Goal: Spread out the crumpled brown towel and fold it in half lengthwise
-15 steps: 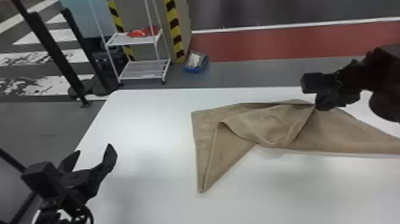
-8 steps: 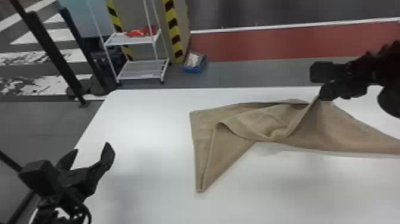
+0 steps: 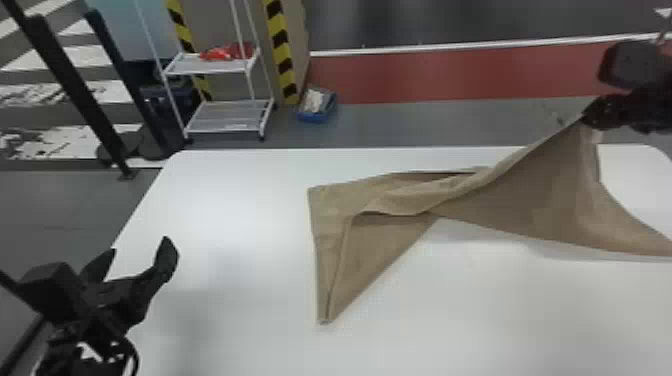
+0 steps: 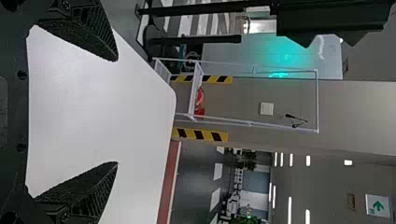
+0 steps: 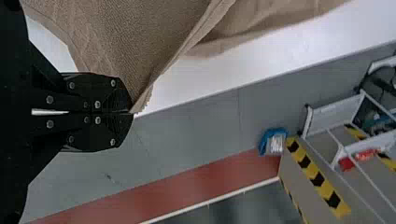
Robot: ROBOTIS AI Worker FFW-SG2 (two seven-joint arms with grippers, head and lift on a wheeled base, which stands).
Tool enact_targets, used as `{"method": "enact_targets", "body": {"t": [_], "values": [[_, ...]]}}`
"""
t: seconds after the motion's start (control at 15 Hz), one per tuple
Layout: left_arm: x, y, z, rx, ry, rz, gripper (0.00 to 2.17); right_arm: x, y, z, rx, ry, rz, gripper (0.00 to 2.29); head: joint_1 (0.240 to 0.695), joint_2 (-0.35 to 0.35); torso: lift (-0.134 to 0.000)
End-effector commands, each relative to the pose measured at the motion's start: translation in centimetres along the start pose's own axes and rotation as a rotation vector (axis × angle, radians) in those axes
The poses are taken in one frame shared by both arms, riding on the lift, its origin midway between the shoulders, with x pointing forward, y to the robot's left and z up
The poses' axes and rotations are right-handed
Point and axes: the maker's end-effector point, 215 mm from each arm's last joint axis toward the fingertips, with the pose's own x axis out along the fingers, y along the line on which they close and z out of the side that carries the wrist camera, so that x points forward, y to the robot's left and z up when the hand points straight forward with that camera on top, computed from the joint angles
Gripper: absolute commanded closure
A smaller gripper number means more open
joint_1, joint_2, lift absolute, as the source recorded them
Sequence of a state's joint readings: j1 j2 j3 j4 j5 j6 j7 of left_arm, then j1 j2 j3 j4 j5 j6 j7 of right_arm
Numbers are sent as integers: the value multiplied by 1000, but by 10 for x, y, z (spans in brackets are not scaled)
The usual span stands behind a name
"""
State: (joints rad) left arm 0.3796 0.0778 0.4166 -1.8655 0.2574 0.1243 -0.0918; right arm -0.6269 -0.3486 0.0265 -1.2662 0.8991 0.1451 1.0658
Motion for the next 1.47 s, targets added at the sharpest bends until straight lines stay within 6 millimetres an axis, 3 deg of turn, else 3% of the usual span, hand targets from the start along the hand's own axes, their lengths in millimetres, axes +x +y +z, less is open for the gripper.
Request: {"method": "enact_targets", "body": {"t": [0.0, 0.13, 0.27, 0.47, 0.67, 0.93, 1.2, 1.4], "values": [[4, -3, -4, -3, 9, -2, 87, -38, -54, -17, 104, -20, -130, 1204, 690, 109, -125], [7, -3, -7, -6, 13, 1, 87, -49, -66, -23, 108, -15, -156, 1204, 667, 78, -125], [8, -5, -8, -5, 17, -8, 87, -57, -63, -20, 105, -17, -153, 1204, 657, 62, -125], [10, -14, -13, -2, 40, -61, 87, -70, -37, -28, 82, 6, -118, 1204, 656, 58, -125], [7, -43, -22, 38, 91, -250, 93, -65, -14, -39, 85, 29, -80, 1204, 677, 40, -125], [-25, -79, -7, 110, 93, -529, 97, -60, 0, -49, 98, 46, -60, 1204, 695, -6, -125], [-62, -102, 11, 304, 116, -697, 144, -63, 20, -79, 145, 75, -52, 1204, 695, -49, -125], [-91, -132, 3, 381, 172, -803, 157, -68, 62, -108, 146, 102, -32, 1204, 695, -85, -125]]}}
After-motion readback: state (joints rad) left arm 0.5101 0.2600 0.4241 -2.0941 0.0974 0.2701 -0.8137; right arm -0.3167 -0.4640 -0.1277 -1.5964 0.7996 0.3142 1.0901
